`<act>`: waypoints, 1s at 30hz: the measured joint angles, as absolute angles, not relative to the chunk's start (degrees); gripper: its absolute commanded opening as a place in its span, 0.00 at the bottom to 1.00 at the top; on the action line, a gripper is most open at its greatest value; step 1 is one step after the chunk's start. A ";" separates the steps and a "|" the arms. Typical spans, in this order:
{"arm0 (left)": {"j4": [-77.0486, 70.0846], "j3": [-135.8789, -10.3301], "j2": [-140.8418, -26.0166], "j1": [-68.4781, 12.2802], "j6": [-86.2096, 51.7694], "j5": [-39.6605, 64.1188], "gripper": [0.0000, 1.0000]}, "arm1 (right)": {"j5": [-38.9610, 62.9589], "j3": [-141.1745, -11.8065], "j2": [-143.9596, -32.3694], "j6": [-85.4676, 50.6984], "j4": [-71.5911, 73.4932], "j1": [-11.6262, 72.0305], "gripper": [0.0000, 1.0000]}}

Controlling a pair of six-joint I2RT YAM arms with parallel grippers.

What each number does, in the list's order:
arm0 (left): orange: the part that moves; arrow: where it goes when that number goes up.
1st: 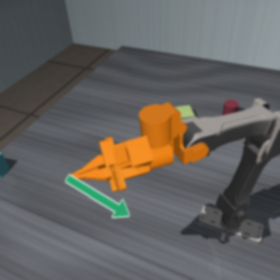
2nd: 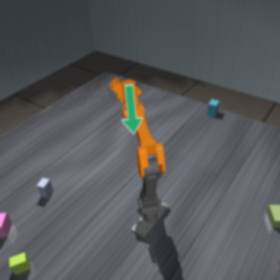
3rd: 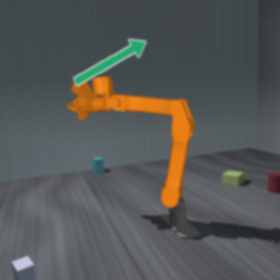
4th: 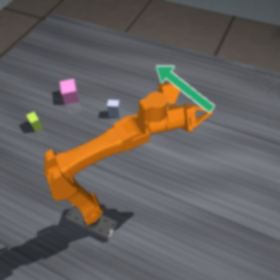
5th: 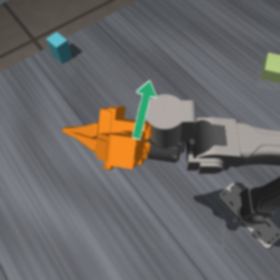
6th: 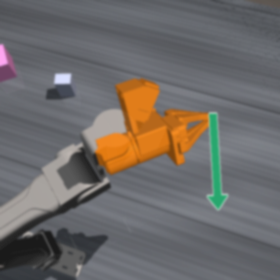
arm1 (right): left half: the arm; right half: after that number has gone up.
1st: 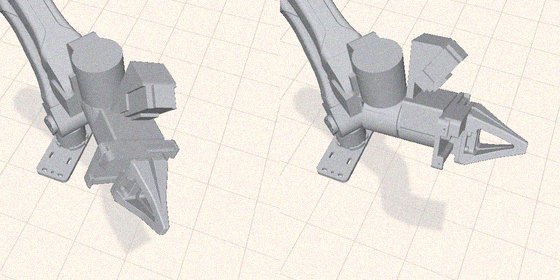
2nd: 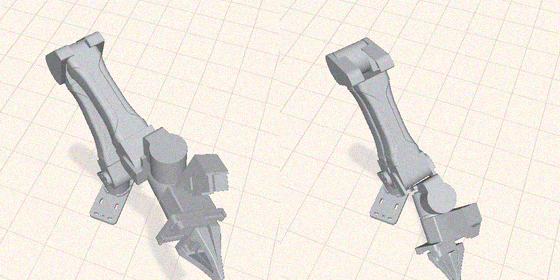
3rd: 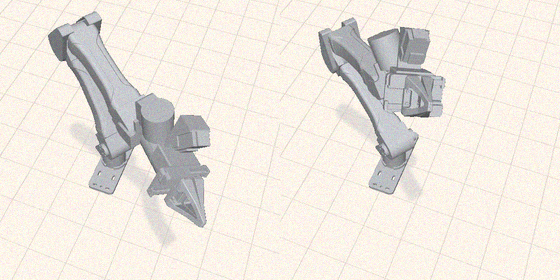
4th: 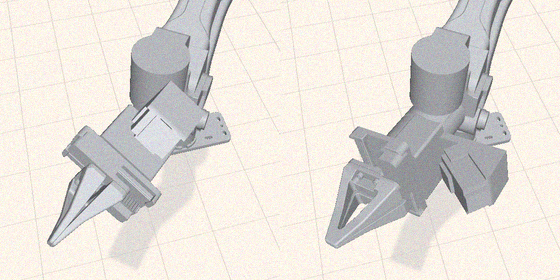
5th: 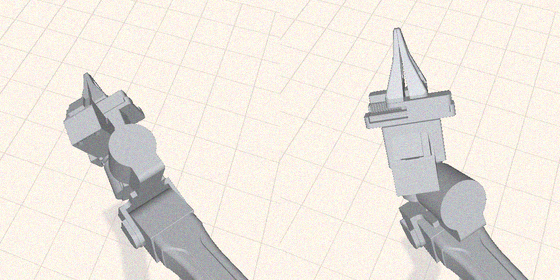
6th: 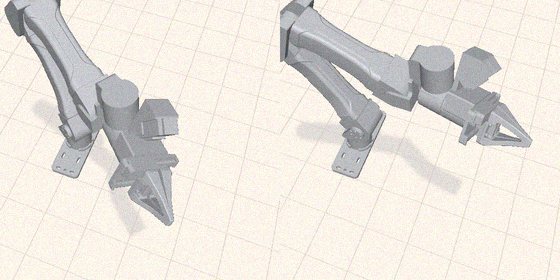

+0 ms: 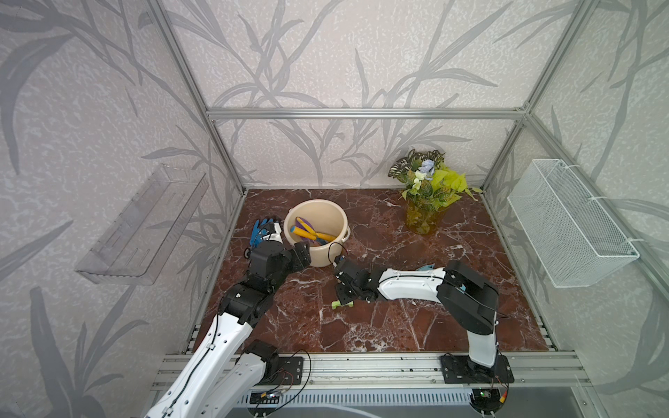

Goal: Organize the gardening tools
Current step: Move the gardening tool to the center of the board.

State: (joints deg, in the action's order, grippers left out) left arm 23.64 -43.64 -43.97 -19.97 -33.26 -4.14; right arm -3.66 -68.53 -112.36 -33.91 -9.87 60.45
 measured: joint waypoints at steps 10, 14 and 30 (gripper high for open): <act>23.49 -43.64 -44.36 -19.97 -33.30 -3.77 0.80 | -10.96 -67.44 -111.31 -33.65 -13.34 60.14 0.18; 23.09 -43.64 -44.47 -19.97 -33.63 -3.07 0.80 | -12.29 -64.90 -109.30 -33.74 -14.04 58.81 0.14; 21.19 -43.64 -46.22 -19.97 -34.63 -0.84 0.80 | -15.44 -54.52 -99.68 -33.43 -17.43 49.15 0.29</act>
